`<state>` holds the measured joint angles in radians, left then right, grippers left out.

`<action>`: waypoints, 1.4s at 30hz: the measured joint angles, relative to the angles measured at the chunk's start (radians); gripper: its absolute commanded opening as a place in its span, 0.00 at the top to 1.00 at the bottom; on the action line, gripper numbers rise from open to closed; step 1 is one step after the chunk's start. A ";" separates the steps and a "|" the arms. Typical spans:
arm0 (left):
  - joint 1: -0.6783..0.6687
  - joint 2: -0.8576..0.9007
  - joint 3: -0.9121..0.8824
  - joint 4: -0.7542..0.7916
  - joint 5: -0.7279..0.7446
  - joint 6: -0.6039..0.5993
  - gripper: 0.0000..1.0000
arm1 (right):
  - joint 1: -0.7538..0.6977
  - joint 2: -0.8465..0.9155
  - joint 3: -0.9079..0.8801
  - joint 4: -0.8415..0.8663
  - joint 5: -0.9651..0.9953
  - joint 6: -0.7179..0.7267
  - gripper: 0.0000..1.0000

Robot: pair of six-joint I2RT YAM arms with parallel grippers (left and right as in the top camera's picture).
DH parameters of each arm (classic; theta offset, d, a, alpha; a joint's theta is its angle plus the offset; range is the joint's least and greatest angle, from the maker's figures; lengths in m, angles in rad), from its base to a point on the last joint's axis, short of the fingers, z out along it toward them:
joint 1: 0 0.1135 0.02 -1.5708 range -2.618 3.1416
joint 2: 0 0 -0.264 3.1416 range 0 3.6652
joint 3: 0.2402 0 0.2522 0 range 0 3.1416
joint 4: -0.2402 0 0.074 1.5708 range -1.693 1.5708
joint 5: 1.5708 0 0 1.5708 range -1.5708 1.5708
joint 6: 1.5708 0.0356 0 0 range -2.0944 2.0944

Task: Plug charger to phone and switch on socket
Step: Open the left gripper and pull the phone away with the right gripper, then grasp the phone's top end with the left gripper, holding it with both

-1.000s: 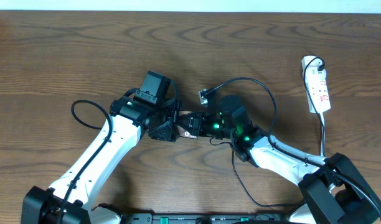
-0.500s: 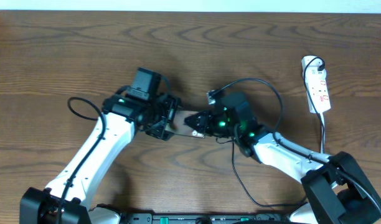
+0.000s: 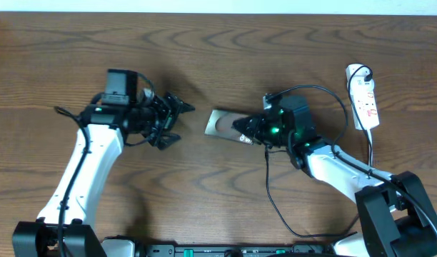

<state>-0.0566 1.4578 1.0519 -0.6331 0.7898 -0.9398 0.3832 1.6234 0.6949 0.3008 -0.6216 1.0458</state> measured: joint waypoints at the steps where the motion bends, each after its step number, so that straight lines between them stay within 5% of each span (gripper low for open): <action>1: 0.020 0.000 0.000 0.012 0.041 0.026 0.15 | -0.011 0.000 -0.001 0.022 -0.005 0.029 0.99; 11: 0.127 0.000 0.000 0.080 0.245 0.111 0.11 | -0.060 0.003 -0.002 0.428 -0.028 0.515 0.99; 19: 0.127 0.000 0.000 0.471 0.328 0.027 0.05 | -0.044 0.003 -0.003 0.531 -0.014 0.773 0.99; 29: 0.127 0.000 0.000 0.528 0.324 -0.082 0.05 | 0.063 0.003 -0.003 0.660 0.080 0.944 0.99; 42: 0.037 0.000 0.000 0.637 0.179 -0.161 0.05 | 0.208 0.003 -0.003 0.695 0.277 0.991 0.99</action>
<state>-0.0196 1.4578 1.0515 0.0044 0.9688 -1.1004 0.5907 1.6260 0.6922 0.9962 -0.3447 2.0369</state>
